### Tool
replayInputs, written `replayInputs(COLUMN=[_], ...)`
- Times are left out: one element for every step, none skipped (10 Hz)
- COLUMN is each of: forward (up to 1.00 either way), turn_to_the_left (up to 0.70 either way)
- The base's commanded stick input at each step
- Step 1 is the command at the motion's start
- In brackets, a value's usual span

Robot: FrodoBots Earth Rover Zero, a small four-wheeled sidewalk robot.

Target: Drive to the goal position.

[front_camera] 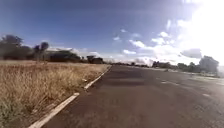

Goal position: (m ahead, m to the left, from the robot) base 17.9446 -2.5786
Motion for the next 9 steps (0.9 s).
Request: replayInputs(forward=[0.5, 0.5, 0.5, 0.5, 0.5, 0.5, 0.5, 0.5, 0.5], turn_to_the_left=[0.0, 0.0, 0.0, 0.0, 0.0, 0.0, 0.0, 0.0, 0.0])
